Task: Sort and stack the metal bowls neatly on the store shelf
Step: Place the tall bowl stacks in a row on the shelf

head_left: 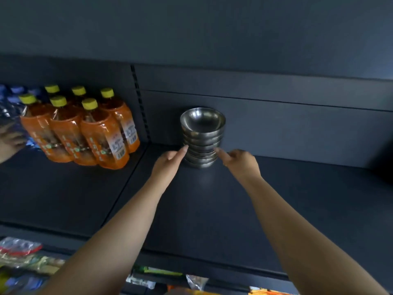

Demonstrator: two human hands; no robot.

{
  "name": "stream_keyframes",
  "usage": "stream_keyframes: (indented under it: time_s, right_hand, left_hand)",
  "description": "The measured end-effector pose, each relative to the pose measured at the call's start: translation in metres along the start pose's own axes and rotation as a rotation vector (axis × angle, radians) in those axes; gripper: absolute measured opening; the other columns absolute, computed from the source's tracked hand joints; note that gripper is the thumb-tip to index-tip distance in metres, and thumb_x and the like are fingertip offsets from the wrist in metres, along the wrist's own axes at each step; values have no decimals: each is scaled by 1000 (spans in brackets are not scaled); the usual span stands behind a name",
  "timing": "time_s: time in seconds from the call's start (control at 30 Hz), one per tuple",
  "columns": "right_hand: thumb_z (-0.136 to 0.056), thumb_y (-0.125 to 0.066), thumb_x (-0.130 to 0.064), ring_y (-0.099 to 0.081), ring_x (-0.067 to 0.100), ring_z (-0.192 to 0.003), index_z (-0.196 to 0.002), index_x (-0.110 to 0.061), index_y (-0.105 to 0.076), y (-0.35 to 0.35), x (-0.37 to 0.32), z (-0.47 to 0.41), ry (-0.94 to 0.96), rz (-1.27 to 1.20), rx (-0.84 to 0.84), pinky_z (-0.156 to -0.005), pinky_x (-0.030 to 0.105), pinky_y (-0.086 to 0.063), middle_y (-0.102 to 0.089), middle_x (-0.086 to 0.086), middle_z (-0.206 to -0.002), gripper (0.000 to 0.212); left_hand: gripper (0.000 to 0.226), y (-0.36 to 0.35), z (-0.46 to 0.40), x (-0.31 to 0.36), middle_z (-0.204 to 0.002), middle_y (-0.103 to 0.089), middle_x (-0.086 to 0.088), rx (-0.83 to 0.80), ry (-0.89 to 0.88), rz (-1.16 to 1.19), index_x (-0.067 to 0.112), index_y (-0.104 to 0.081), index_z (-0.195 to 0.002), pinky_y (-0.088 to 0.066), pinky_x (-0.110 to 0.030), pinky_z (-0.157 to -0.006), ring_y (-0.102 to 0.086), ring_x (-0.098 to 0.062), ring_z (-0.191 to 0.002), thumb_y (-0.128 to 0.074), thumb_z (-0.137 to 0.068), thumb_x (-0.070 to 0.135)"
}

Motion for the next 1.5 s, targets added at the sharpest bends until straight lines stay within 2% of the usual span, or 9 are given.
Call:
stream_keyframes:
  time_s: [0.17,0.3,0.4,0.63,0.8,1.0,1.2,1.3,1.5]
  right_hand:
    - [-89,-44,-58,-50,18,-80,-74,-15,-49,8,-18,-14,-100,-408,85,-76,32,-47,-53,-2,-76,46]
    - [-89,-35,-64,-39,20,-129,-139,-19,-39,-18,-26,-22,-288,-752,-73,-107,40,-37,-43,-4,-132,67]
    - [-83,-26,-77,-33,18,-137,-144,-29,-32,-39,-26,-25,-363,-822,-187,-103,41,-34,-36,-5,-148,78]
    - [-78,-25,-82,-45,11,-117,-140,-31,-40,-49,-21,-21,-352,-883,-133,-89,34,-39,-47,-5,-142,81]
    - [-89,-24,-69,-23,18,-143,-146,-19,-32,-39,-17,-11,-353,-825,-28,-115,38,-15,-30,1,-153,77]
    - [-89,-26,-68,-30,17,-139,-143,-17,-37,-43,-13,-6,-345,-826,21,-113,37,-19,-38,1,-149,76]
    - [-95,-32,-57,-41,18,-127,-136,-11,-45,-34,-15,-10,-300,-713,31,-101,26,-27,-51,4,-130,63]
    - [-93,-37,-58,-47,17,-119,-132,-11,-48,-30,-24,-15,-253,-649,41,-92,24,-30,-54,1,-126,62]
    - [-88,-48,-58,-56,23,-112,-116,-9,-57,-26,-37,-32,-172,-555,72,-96,31,-40,-62,6,-112,57]
  left_hand:
    - [68,5,-30,15,-136,-44,1,-44,73,187,15,-41,-136,-36,-41,-103,-42,-16,-121,-49,-85,59]
    - [70,-9,-36,23,-152,-26,0,-164,244,451,30,-30,-143,-29,-53,-104,-26,-25,-138,-45,-84,65]
    - [71,-26,-34,24,-150,-34,0,-305,300,516,28,-34,-141,-28,-54,-105,-33,-24,-136,-38,-84,69]
    - [72,-30,-41,17,-148,-37,-2,-350,279,505,29,-36,-140,-32,-56,-104,-38,-24,-133,-38,-81,72]
    - [68,-30,-36,17,-138,-48,-2,-344,260,399,28,-41,-136,-31,-53,-104,-44,-23,-127,-34,-83,71]
    - [43,-22,-46,28,-72,-53,14,-264,58,297,29,-52,-72,-35,-16,-62,-46,2,-70,-28,-94,57]
    - [59,-24,-45,25,-130,-51,3,-292,49,291,21,-45,-134,-27,-22,-90,-43,-5,-113,-19,-95,56]
    - [63,-22,-43,21,-148,-36,-1,-265,92,294,22,-36,-141,-21,-29,-106,-30,-14,-136,-13,-95,58]
    - [65,-17,-47,13,-144,-42,3,-187,166,383,24,-43,-137,-15,-35,-111,-31,-14,-136,-9,-94,60]
Point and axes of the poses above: each hand's wrist, its own z-axis away from the middle knuckle, its own y-axis out of the back of the hand, x = y × z, the point moved 7 cm from there along -z, towards the middle knuckle
